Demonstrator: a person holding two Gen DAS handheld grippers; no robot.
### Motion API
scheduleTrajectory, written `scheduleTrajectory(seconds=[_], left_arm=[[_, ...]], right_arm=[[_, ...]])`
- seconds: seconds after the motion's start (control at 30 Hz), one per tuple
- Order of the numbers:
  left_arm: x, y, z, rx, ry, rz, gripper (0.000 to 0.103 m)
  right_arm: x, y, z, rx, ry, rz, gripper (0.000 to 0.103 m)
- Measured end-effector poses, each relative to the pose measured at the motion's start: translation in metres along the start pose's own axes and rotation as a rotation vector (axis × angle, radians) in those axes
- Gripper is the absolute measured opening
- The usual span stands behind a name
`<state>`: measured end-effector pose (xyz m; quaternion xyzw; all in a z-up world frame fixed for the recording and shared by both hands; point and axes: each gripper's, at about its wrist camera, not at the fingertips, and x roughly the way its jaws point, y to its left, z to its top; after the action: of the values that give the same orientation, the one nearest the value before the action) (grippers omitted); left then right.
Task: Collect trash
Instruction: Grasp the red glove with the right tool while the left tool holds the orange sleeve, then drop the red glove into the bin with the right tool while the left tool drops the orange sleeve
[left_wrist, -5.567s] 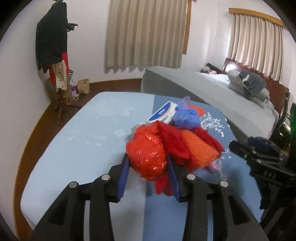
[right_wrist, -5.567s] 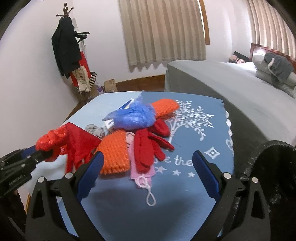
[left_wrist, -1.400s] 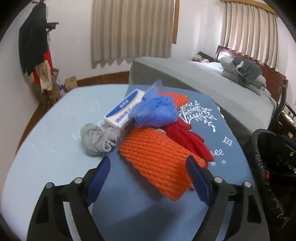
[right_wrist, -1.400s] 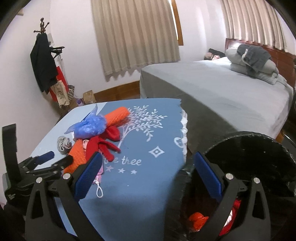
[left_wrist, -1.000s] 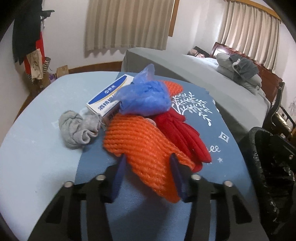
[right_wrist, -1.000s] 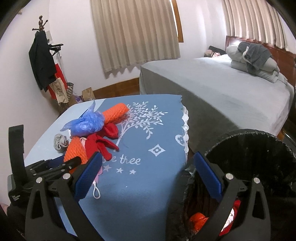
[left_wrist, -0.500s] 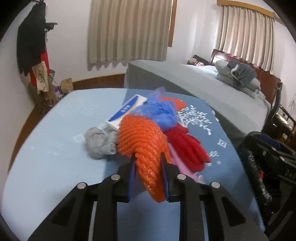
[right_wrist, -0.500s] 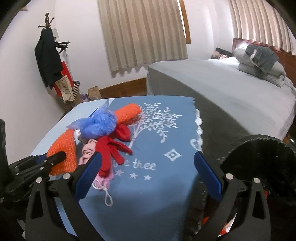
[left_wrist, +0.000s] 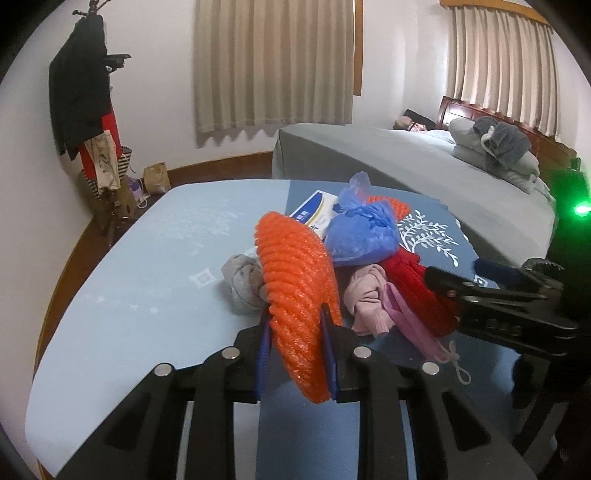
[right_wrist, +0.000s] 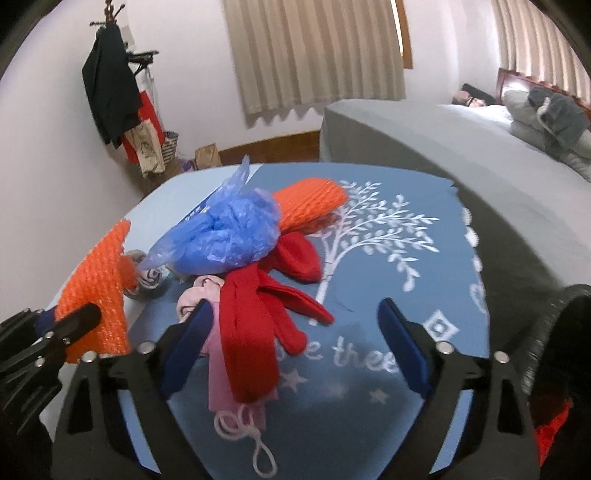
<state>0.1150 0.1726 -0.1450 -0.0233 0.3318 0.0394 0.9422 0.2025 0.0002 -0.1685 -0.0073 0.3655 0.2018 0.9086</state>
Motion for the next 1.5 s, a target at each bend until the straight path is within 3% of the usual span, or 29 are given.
scheduleTrajectory(seconds=[0.1,0.2,0.27,0.33,0.37,0.9,1.5], left_arm=[[0.002,0.001,0.0,-0.001,0.004,-0.002,0.024],[0.002,0.001,0.0,-0.005,0.004,-0.003,0.024],[0.002,0.001,-0.001,-0.005,0.005,-0.003,0.024],[0.001,0.001,-0.001,-0.006,0.005,-0.003,0.024],[0.001,0.001,-0.001,-0.006,0.004,-0.003,0.024],[-0.028,-0.012,0.004,0.011,-0.05,-0.027,0.024],[-0.054,-0.071,0.017,0.074,-0.088,-0.153,0.024]], right_arm=[[0.014,0.003,0.002,-0.002,0.031,0.02,0.079],[0.028,0.006,0.004,0.003,0.085,0.072,0.058],[0.031,0.006,0.004,0.009,0.102,0.117,0.029],[0.03,0.008,0.004,0.0,0.113,0.144,0.01],[0.027,0.009,0.003,-0.007,0.113,0.153,0.008],[-0.071,-0.01,0.003,0.024,-0.015,0.178,0.007],[-0.162,-0.055,-0.004,0.065,-0.15,0.098,0.007]])
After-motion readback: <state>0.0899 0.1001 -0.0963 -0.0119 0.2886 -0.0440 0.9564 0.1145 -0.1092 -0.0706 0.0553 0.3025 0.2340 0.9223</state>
